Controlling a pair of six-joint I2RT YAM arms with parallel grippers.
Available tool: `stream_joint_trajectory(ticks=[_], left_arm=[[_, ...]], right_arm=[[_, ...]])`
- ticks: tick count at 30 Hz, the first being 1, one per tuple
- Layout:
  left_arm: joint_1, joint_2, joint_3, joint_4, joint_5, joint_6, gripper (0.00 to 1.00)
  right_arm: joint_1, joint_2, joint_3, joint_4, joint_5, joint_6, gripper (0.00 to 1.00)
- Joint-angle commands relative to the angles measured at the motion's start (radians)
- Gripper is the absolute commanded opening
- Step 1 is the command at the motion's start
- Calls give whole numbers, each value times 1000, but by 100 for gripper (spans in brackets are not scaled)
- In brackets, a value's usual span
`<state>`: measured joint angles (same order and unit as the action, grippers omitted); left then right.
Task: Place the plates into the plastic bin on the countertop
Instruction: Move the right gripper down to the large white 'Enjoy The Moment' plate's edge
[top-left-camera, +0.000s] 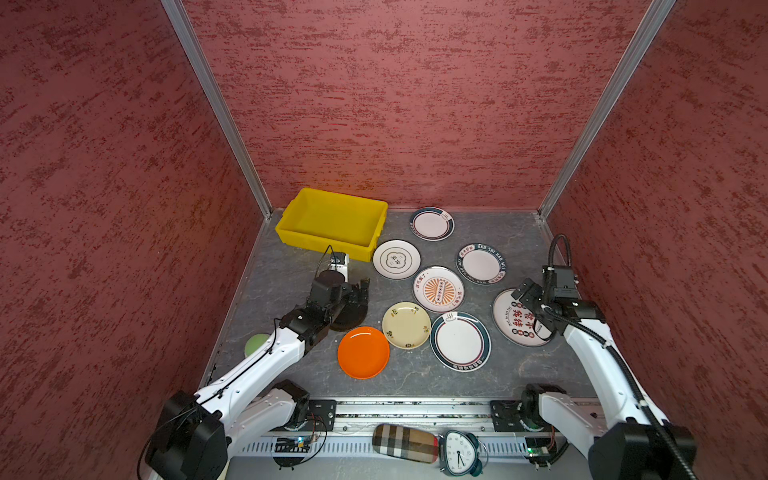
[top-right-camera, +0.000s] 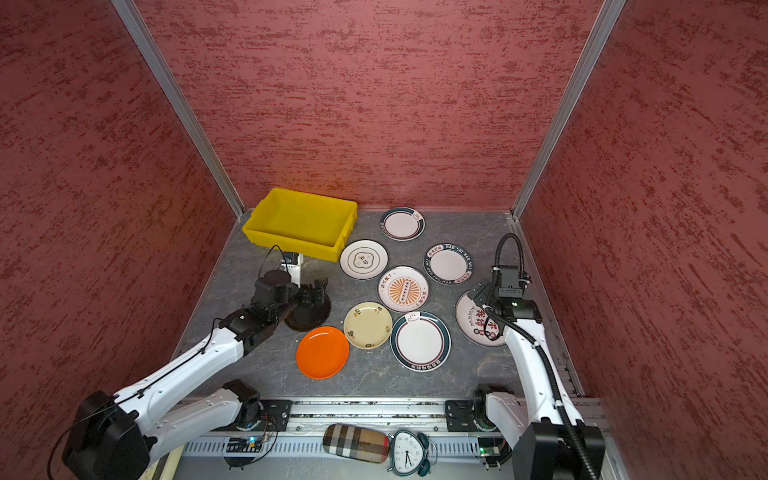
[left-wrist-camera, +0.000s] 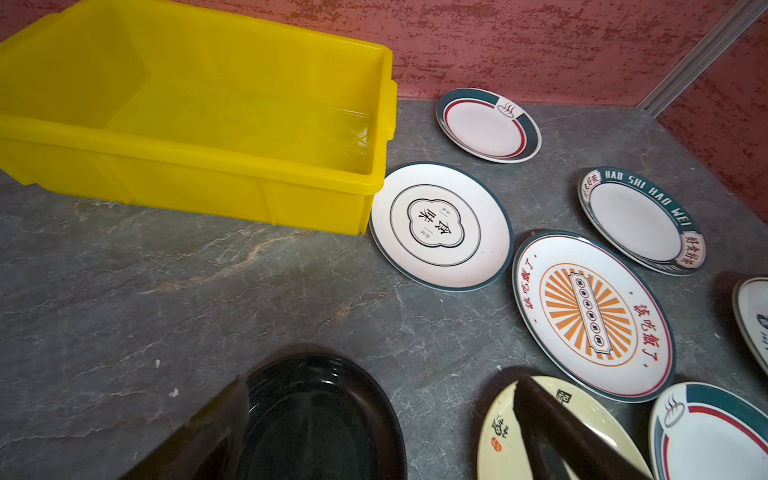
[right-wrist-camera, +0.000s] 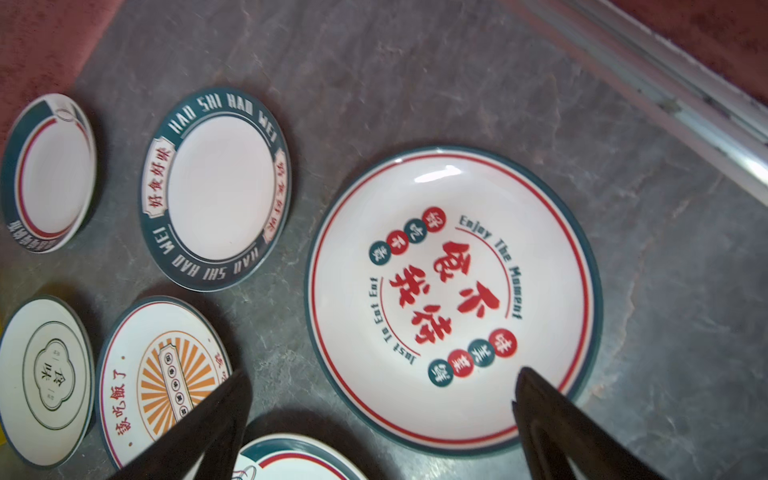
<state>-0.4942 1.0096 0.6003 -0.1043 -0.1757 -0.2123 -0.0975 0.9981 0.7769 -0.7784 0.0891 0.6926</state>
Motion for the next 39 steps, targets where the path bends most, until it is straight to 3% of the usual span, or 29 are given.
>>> stream_joint_trajectory(ticks=[1,7,12,16,27,30,39], left_arm=[[-6,-18,-16,25,61,-5,99],[-5,-40,-29,38,113,-26,99],[-4,-67,-75,99,158,-38,99],[-4,-71,-103,112,157,-30,99],[-4,-64,-115,141,176,-34,99],[-4,-53,-112,144,176,-36,99],[-3,-35,-113,147,161,-33,99]], right_arm=[[-53,-42,-11,-80,-101,35,99],[-165,-84,-59,-145,-223,27,99],[-260,-110,-86,-159,-200,15,99],[-324,-68,-128,-119,-290,-9,99],[-353,-39,-204,-46,-286,42,99],[-357,-53,-260,52,-348,82,94],[-361,-29,-340,190,-381,135,83]])
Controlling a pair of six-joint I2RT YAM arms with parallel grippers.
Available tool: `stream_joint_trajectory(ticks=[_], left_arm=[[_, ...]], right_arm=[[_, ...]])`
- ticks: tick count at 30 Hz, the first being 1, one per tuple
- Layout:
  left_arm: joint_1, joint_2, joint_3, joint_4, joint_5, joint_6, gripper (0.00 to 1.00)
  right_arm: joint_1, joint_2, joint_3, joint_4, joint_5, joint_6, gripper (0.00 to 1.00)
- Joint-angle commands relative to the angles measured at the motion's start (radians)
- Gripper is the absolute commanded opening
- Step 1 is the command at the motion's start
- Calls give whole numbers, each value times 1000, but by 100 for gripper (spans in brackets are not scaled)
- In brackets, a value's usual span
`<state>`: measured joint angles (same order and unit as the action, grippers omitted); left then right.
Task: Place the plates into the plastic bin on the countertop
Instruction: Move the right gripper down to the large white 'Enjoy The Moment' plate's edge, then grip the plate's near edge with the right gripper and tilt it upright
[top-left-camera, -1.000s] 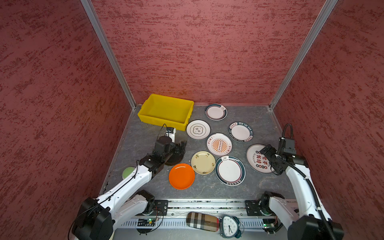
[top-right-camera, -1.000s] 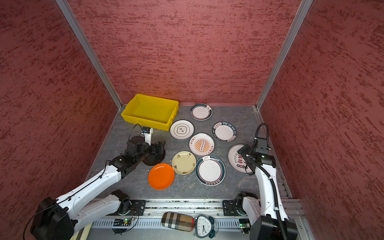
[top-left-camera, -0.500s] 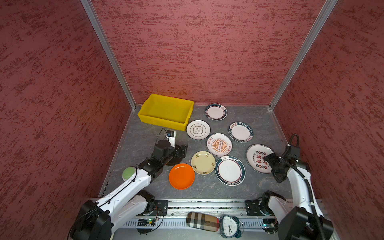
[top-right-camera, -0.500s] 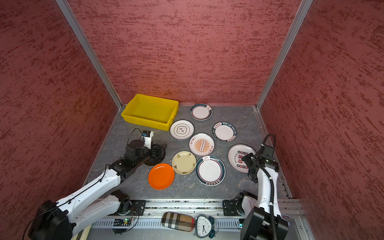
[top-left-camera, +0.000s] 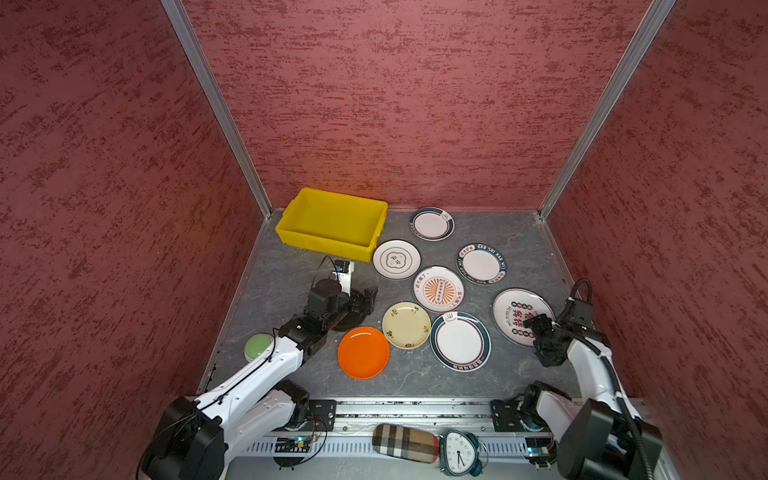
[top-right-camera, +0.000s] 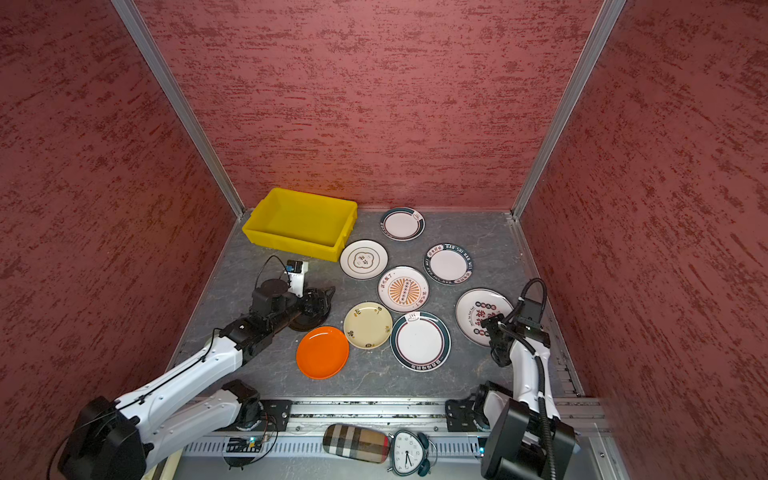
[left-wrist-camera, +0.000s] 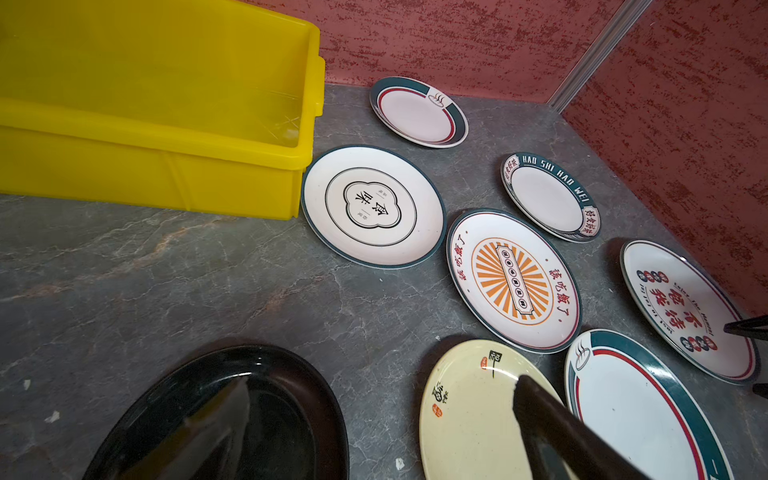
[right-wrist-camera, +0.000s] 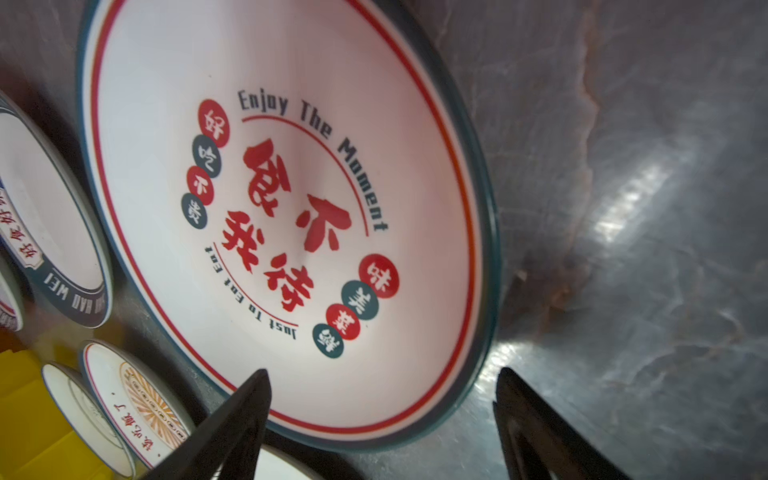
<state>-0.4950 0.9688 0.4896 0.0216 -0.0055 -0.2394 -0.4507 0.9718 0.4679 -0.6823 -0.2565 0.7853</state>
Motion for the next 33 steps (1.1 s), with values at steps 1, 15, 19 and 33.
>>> stream_joint_trajectory(ticks=[1,15,19,33], left_arm=[[-1,8,-2,21,-8,-6,99],[1,27,1,21,-45,-17,99],[3,30,0,21,-49,-16,99],[6,42,3,24,-51,-21,99]], right_arm=[[-8,-6,-46,119,-47,54,83],[-11,-16,-197,296,-51,190,49],[-11,-19,-225,323,-56,221,36],[-11,-76,-230,277,0,296,20]])
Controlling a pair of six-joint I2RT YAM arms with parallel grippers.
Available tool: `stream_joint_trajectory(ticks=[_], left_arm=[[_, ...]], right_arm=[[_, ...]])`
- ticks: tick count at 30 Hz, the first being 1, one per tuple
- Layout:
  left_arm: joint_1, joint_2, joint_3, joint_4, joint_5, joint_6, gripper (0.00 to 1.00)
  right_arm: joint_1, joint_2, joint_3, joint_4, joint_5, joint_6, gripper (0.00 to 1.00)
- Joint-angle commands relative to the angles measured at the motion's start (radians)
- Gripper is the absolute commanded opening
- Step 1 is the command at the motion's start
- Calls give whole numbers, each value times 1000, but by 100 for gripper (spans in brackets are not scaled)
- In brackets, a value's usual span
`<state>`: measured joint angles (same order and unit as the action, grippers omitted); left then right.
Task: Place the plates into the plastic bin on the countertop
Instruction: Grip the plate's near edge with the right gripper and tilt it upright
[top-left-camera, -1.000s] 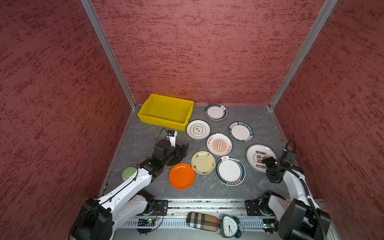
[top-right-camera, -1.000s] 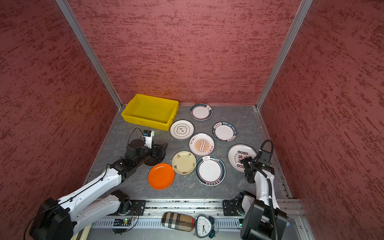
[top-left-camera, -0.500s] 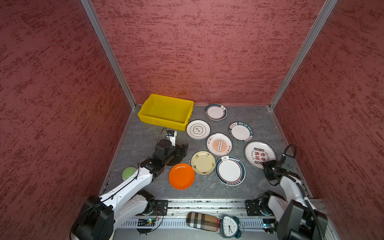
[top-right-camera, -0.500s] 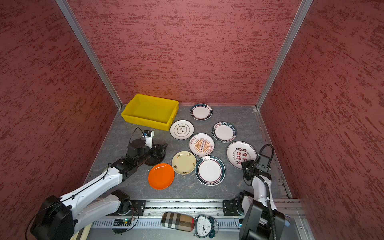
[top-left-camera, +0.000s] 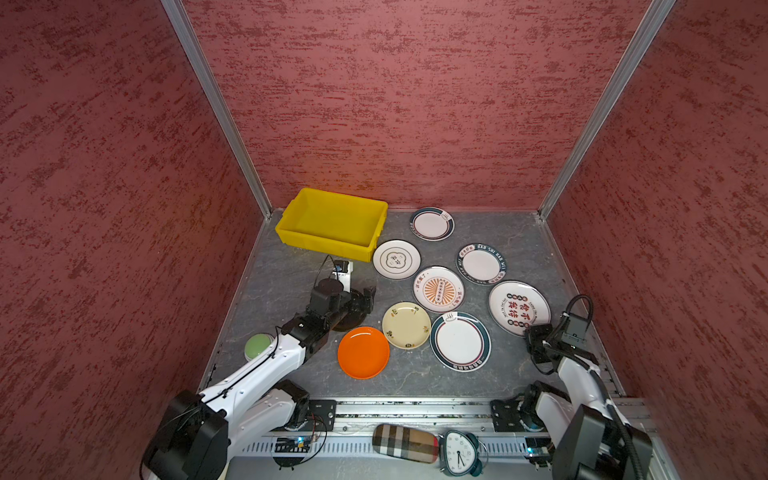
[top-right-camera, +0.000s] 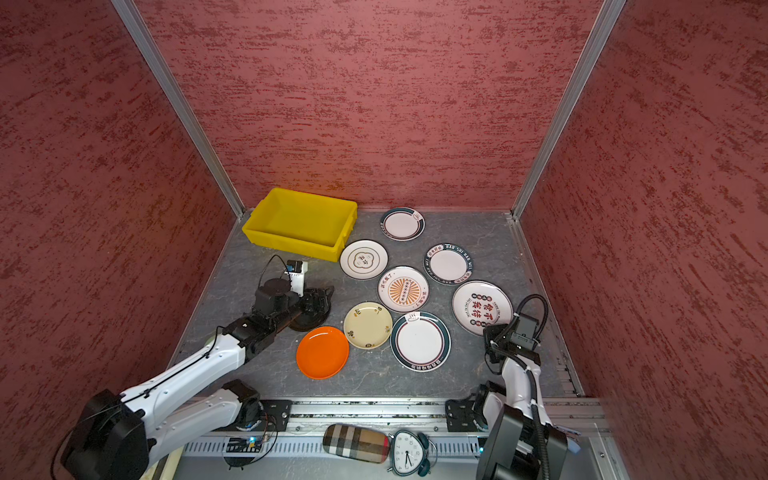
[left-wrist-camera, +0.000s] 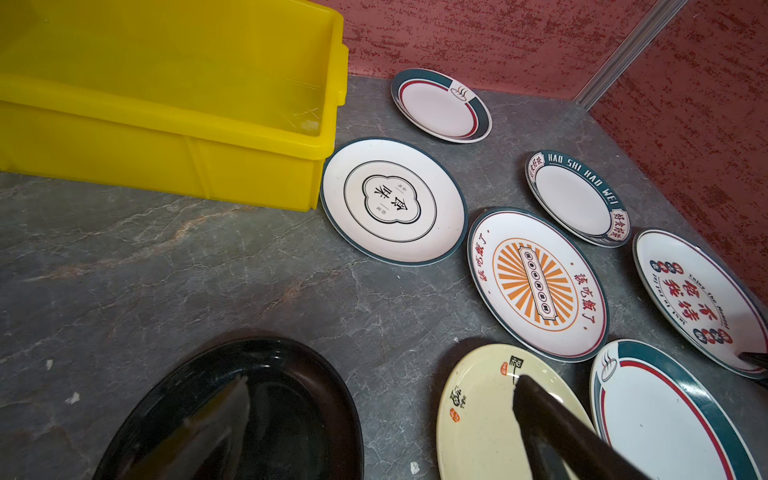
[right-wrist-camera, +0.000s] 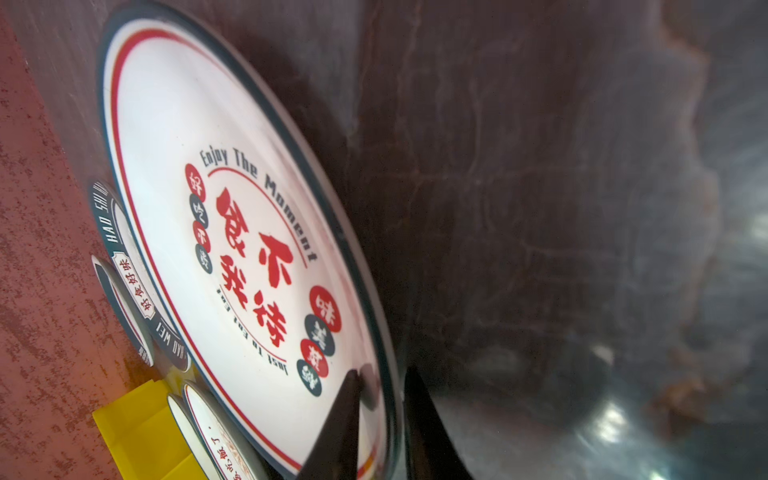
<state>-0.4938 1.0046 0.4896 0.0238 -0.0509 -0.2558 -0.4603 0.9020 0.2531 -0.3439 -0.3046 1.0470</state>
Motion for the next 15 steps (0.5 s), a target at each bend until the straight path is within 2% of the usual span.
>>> stream_joint_trajectory(ticks=[1,5,7,15], left_arm=[[4,6,3,20,-7,-4,99],[6,1,3,19,-7,-3,99],[5,0,1,19,-5,-3,99],[4,6,2,25,9,-8,99]], right_arm=[[-2,-7,-13,-60,49,34,20],[-4,-14,-2,-72,63,23,16],[-4,-24,11,-93,80,10,11],[-3,-115,39,-168,126,-5,10]])
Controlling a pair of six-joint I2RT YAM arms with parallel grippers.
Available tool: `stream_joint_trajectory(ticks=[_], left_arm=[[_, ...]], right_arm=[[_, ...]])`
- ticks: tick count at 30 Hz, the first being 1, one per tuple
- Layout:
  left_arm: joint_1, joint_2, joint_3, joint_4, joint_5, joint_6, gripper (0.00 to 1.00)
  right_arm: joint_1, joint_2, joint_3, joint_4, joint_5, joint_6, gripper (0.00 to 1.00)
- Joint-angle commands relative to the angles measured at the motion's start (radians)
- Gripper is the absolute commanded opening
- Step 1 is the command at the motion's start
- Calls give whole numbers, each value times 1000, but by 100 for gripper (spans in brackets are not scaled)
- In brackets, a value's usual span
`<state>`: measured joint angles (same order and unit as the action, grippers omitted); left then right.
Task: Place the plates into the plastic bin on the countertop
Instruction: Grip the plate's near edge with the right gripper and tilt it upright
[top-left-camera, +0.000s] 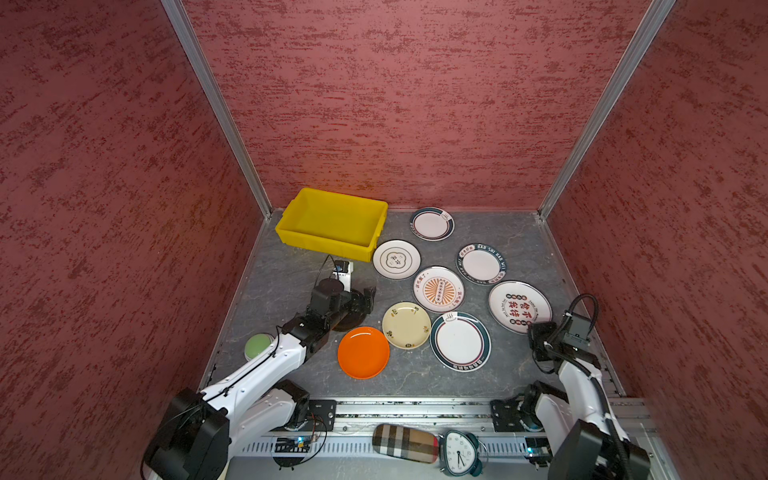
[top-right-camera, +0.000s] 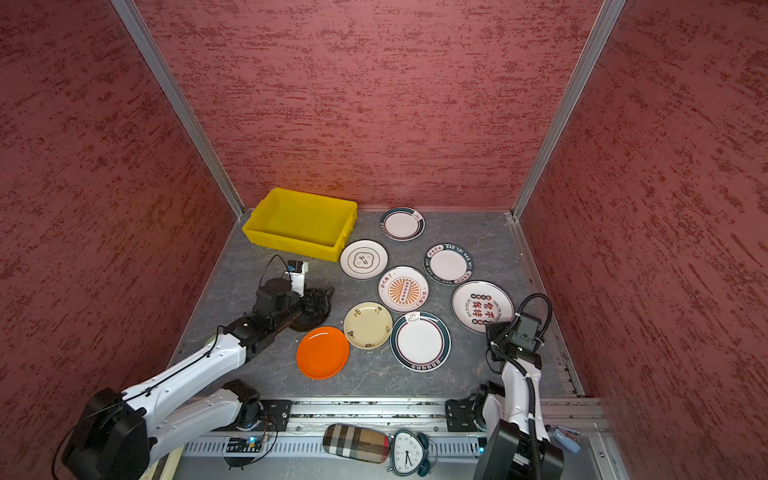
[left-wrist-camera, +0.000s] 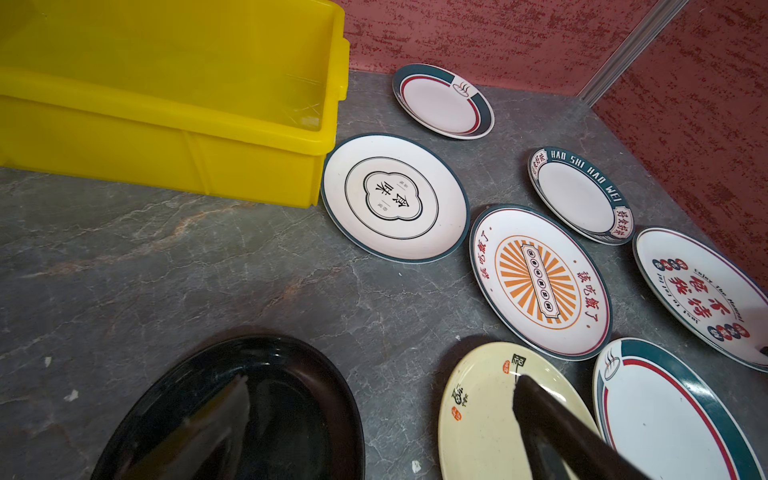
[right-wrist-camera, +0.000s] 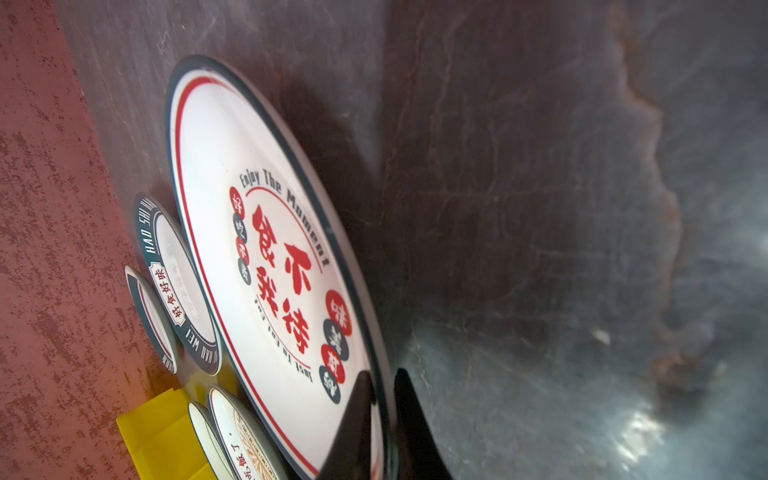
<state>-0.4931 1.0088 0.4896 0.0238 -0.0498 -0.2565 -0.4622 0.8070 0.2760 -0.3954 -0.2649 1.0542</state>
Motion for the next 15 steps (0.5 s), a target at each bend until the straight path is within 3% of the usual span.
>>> stream_joint_trajectory(ticks=[1,9,15], left_arm=[[4,1,0,25,8,-7,99],[2,3,-5,47,33,-10,99],[3,9,-10,74,71,-16,99]], right_arm=[[-2,-32,18,-124,91,-14,10],[0,-88,72,-188,107,-58,0],[0,-145,135,-222,118,-83,0]])
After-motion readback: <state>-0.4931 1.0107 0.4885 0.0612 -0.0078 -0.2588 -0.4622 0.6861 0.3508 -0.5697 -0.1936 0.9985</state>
